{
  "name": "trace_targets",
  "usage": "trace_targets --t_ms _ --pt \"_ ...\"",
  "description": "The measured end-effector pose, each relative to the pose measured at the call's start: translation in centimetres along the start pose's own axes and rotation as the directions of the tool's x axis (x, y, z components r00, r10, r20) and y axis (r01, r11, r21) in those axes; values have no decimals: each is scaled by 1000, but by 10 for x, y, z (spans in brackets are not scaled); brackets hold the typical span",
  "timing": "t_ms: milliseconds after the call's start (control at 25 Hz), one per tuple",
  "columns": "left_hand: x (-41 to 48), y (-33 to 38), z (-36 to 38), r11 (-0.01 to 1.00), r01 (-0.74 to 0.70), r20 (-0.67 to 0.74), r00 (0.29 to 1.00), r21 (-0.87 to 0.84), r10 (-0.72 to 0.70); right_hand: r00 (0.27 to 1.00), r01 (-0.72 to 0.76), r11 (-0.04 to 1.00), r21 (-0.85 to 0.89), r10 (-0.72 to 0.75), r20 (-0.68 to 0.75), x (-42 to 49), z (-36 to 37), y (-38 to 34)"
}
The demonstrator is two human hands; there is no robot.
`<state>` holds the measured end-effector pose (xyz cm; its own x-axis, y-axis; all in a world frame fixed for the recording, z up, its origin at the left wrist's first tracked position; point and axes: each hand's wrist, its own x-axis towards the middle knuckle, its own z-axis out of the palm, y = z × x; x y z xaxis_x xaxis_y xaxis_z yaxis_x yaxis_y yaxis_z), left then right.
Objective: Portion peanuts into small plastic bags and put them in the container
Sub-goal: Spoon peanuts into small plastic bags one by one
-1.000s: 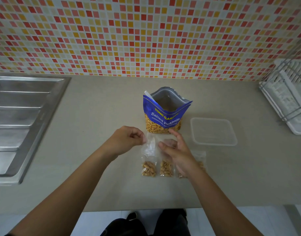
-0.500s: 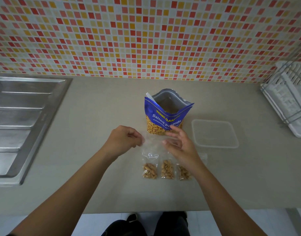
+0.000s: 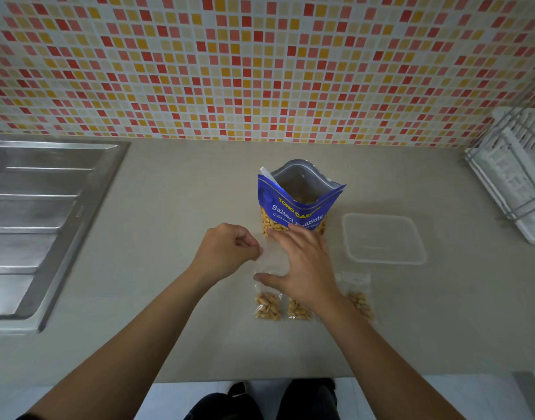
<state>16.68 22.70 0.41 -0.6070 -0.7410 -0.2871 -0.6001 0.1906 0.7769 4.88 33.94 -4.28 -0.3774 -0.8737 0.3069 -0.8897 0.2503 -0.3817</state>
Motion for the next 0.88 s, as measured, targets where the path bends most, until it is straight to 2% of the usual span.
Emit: trace_targets --t_ms 240,400,480,560,640,760,880 --pt "0 0 1 992 -28 -16 999 119 30 998 36 999 -20 -37 -44 -1 1 4" --pt "-3 8 -4 999 -9 32 999 49 8 995 8 993 118 4 -97 -3 -6 7" --pt "-2 15 -14 997 -59 -81 995 -47 55 988 -43 943 331 89 -128 -5 -16 8" --pt "7 30 -25 977 -187 -315 938 -98 147 971 -68 831 552 183 -157 -8 -28 10" --pt "23 51 -34 966 -257 -398 884 24 245 949 -71 750 657 253 -186 -7 -40 13" --pt "54 73 -31 940 -245 -280 909 236 307 921 -93 700 708 331 -206 -2 -53 19" --pt "66 83 -23 893 -300 -165 914 336 370 899 -119 681 722 383 -213 2 -58 25"
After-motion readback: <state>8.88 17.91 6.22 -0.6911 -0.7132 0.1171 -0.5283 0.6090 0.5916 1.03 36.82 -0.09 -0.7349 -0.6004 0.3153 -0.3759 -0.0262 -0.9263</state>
